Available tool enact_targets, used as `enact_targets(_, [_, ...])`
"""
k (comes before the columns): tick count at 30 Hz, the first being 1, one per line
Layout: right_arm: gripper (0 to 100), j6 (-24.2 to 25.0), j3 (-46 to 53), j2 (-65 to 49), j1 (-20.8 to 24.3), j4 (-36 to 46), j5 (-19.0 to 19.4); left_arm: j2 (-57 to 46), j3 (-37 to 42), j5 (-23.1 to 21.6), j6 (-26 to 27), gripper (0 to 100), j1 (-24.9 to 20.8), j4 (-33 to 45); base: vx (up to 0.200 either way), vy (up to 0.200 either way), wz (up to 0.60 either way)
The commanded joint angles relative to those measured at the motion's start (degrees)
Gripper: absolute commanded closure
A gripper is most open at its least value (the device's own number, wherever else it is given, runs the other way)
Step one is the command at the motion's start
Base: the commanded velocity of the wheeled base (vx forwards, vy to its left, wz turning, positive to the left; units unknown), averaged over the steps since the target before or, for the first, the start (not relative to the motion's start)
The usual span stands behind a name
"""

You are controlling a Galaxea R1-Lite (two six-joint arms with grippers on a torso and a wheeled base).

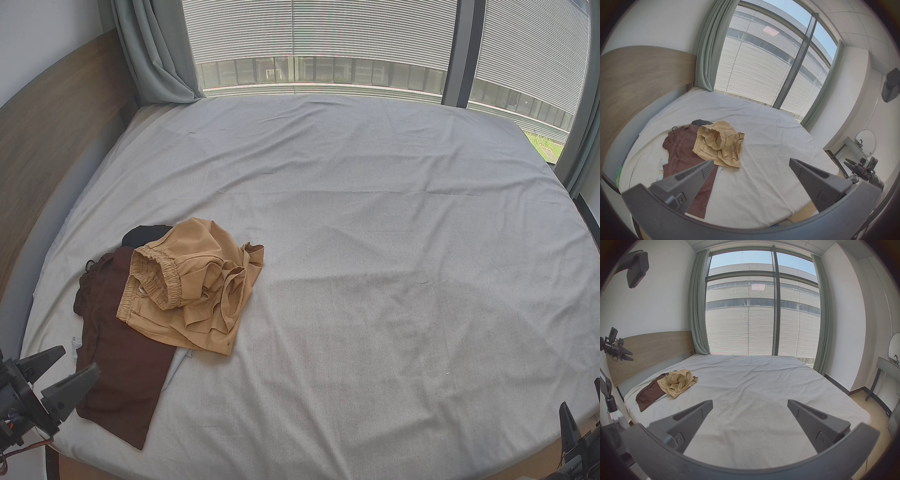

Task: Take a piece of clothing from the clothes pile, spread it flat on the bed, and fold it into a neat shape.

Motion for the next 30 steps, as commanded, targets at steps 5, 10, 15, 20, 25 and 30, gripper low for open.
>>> enact_targets(5, [0,0.0,0.9,-0.8,0.0,0.0,0.0,10.8,-2.1,-1.7,-1.0,0,1.8,-4.4,0.0,0.0,0.0])
enact_targets(10, [0,0.0,1.0,-0.8,0.0,0.0,0.0,16.7,-2.7,-4.4,-0.8,0,4.7,-11.5,0.0,0.0,0.0])
enact_targets(15, [0,0.0,0.9,-0.8,0.0,0.0,0.0,21.0,-2.9,-12.5,0.2,0,7.8,-16.4,0.0,0.0,0.0])
enact_targets(20, [0,0.0,1.0,-0.8,0.0,0.0,0.0,23.8,-4.4,-17.6,0.5,0,11.6,-16.6,0.0,0.0,0.0])
enact_targets(25, [0,0.0,1.0,-0.8,0.0,0.0,0.0,26.3,-4.4,-22.9,0.8,0,13.4,-16.9,0.0,0.0,0.0])
enact_targets(30, [0,0.0,0.9,-0.8,0.0,0.0,0.0,30.4,-5.3,-22.8,1.0,0,14.2,-20.8,0.0,0.0,0.0])
